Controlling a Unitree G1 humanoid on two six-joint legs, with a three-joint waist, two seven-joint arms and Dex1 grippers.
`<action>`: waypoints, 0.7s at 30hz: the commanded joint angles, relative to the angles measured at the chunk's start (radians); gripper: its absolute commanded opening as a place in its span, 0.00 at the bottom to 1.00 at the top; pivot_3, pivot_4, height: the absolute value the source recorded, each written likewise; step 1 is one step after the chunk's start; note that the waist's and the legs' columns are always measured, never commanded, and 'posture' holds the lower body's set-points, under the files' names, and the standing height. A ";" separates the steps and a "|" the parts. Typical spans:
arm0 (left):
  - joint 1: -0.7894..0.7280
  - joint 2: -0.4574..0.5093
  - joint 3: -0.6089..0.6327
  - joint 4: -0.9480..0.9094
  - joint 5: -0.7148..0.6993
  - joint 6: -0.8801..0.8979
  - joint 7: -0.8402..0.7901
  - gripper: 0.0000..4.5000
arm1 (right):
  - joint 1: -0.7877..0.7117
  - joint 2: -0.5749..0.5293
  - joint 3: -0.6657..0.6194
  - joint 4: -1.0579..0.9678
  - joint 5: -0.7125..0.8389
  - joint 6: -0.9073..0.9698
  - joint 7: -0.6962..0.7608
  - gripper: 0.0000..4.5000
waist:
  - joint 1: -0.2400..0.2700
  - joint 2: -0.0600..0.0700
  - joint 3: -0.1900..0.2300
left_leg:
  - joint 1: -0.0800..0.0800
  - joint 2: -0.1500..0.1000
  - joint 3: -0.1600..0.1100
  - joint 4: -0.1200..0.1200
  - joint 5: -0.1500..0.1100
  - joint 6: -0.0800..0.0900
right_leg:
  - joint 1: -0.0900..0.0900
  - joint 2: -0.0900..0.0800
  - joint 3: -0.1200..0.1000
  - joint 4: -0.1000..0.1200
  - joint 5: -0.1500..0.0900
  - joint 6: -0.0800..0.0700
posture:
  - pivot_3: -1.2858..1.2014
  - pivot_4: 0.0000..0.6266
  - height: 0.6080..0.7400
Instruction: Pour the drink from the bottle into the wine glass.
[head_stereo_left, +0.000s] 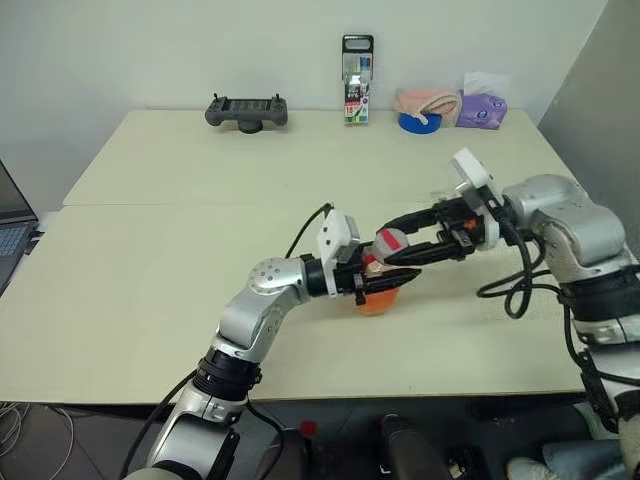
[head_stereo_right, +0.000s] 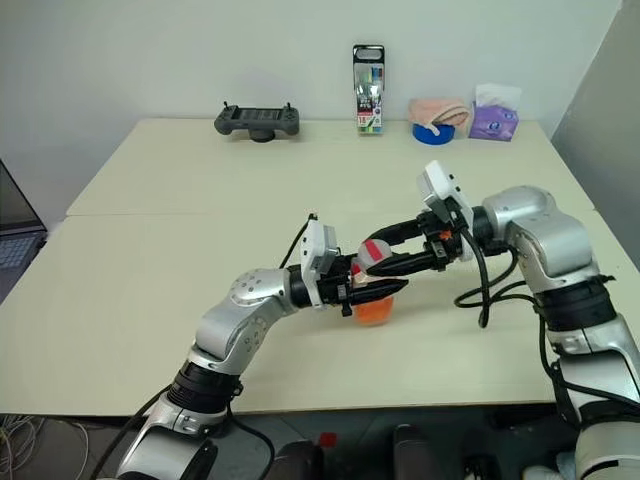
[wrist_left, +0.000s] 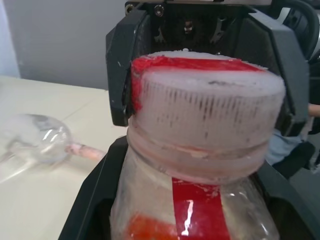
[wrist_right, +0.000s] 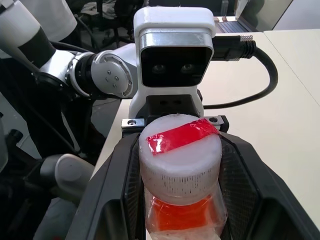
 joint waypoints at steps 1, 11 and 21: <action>-0.016 0.003 0.054 -0.044 -0.015 -0.022 0.023 0.47 | -0.019 -0.010 -0.012 0.004 -0.009 -0.007 0.048 0.63 | 0.007 0.000 0.000 | 0.000 0.000 0.000 0.000 0.000 0.000 | 0.000 0.000 0.000 0.000 0.001 -0.001 | 0.52 0.24 1.00; -0.028 -0.006 0.060 -0.024 -0.008 -0.027 0.019 0.47 | 0.046 -0.004 -0.091 -0.082 -0.011 -0.002 -0.062 0.85 | 0.010 0.000 0.000 | -0.001 -0.001 0.000 0.000 0.000 0.000 | 0.000 -0.001 -0.001 -0.001 0.001 -0.001 | 0.52 0.24 1.00; -0.027 -0.007 0.063 -0.018 -0.006 -0.033 0.015 0.47 | 0.236 -0.017 -0.252 -0.400 0.042 0.188 -0.396 0.85 | 0.011 0.000 0.000 | -0.001 -0.001 0.000 0.000 0.000 0.000 | 0.000 -0.001 0.000 -0.001 0.001 -0.001 | 0.52 0.24 1.00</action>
